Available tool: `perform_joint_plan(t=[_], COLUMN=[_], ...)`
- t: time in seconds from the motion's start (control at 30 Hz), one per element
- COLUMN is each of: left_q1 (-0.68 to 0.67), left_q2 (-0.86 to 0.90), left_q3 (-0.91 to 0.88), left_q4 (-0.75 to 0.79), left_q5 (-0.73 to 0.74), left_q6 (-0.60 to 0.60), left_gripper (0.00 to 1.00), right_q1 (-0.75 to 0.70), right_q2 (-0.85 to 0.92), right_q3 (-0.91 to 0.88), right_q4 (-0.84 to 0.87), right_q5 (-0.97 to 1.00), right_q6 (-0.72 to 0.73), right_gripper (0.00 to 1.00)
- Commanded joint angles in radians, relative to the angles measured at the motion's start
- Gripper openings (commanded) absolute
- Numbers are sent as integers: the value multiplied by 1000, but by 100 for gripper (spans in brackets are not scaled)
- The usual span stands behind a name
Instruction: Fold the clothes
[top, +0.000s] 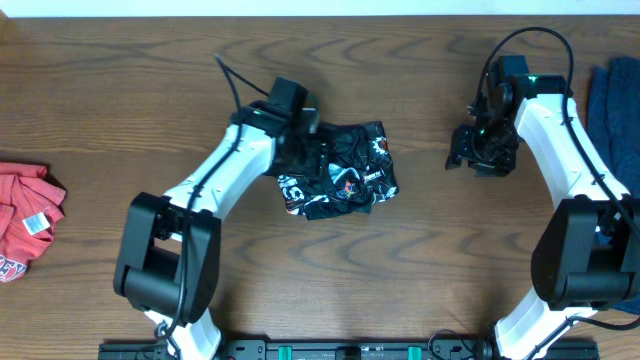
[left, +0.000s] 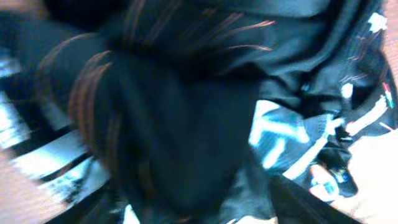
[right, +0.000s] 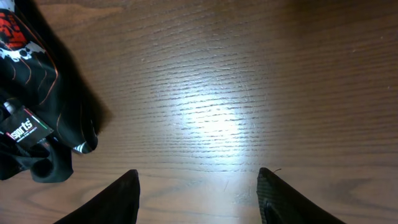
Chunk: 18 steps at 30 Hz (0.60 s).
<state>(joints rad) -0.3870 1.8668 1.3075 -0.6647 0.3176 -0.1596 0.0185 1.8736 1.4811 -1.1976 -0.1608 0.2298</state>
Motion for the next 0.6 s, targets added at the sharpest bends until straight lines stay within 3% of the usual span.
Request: perform_joint_plan(t=[0.0, 0.07, 0.57], left_q1=[-23, -29, -16], left_q2=[8, 8, 7], left_q3=[-1, -1, 56], left_q4=[24, 52, 357], left_q5=[14, 14, 23], left_q6=[-3, -23, -215], left_gripper=[34, 6, 6], right_q1=[-4, -4, -4], right_q2=[-2, -2, -2], right_q3=[-4, -4, -4], right_q4=[2, 0, -12], right_q5=[-5, -5, -5], right_q6=[-10, -10, -10], right_gripper=[58, 57, 56])
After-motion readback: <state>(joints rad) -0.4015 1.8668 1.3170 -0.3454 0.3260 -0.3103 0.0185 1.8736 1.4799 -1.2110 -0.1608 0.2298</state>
